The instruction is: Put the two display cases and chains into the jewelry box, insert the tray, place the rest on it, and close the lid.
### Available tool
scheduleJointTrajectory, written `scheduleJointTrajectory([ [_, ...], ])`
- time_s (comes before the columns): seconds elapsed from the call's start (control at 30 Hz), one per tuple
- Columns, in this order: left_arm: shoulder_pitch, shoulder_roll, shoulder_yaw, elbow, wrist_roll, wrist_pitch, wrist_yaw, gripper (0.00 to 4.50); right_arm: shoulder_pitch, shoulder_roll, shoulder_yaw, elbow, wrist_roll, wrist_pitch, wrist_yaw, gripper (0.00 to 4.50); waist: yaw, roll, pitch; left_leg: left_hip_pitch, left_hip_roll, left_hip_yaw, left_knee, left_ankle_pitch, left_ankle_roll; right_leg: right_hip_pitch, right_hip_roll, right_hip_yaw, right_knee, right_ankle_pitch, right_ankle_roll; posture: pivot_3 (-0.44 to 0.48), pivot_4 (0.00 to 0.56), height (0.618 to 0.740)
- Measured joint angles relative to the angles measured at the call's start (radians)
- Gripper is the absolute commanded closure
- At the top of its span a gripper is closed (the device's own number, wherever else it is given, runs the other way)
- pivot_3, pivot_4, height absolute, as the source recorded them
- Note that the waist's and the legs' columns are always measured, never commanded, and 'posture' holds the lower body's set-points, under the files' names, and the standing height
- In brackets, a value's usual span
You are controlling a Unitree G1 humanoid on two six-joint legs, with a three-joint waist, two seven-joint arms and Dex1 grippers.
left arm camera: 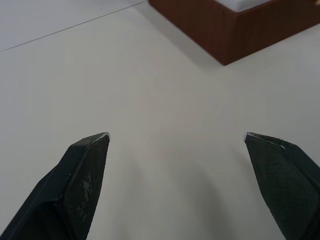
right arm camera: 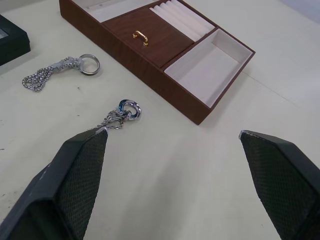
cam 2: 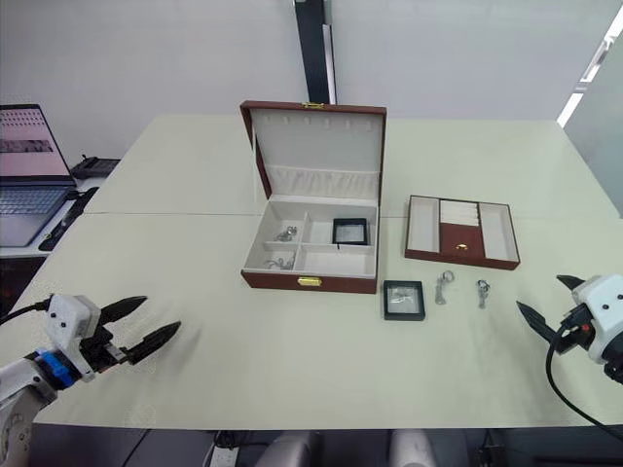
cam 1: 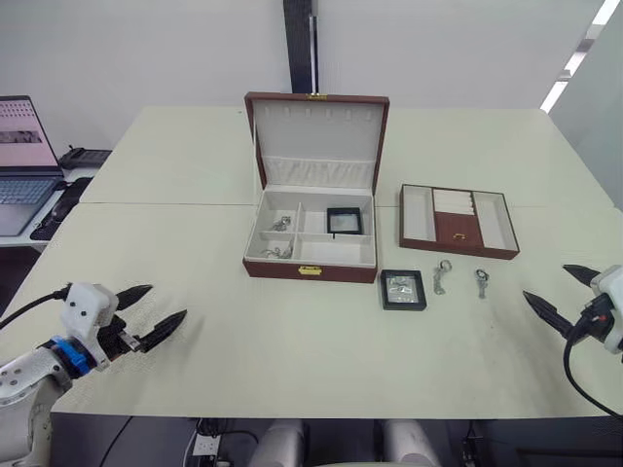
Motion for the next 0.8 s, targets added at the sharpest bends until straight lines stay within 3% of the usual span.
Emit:
scheduleJointTrajectory([
  [0.4, -0.013, 0.054, -0.134, -0.285, -0.143, 0.078, -0.188, 0.04, 0.031, -0.137, 0.013, -0.124, 0.036, 0.052, 0.148, 0.0, 0.0, 0.003, 0.002, 0.0, 0.0, 0.001, 0.0, -0.002, 0.003, 0.0, 0.0, 0.0, 0.0, 0.0, 0.0, 0.0, 0.15, 0.74],
  [0.57, -0.067, 0.082, -0.198, -0.33, -0.196, 0.14, -0.222, 0.04, -0.026, -0.263, 0.125, -0.247, 0.039, 0.082, 0.242, 0.0, 0.0, 0.004, 0.002, 0.0, 0.0, 0.001, 0.0, -0.002, 0.004, 0.0, 0.001, 0.0, -0.001, 0.0, 0.0, 0.0, 0.15, 0.74],
  [0.8, -0.072, 0.074, -0.214, -0.311, -0.208, 0.096, -0.307, 0.04, -0.13, -0.272, 0.299, -0.309, 0.058, 0.11, 0.298, 0.0, 0.0, 0.004, 0.002, -0.001, 0.0, 0.001, 0.0, -0.002, 0.004, 0.0, 0.001, 0.0, -0.001, 0.0, 0.0, 0.0, 0.15, 0.74],
])
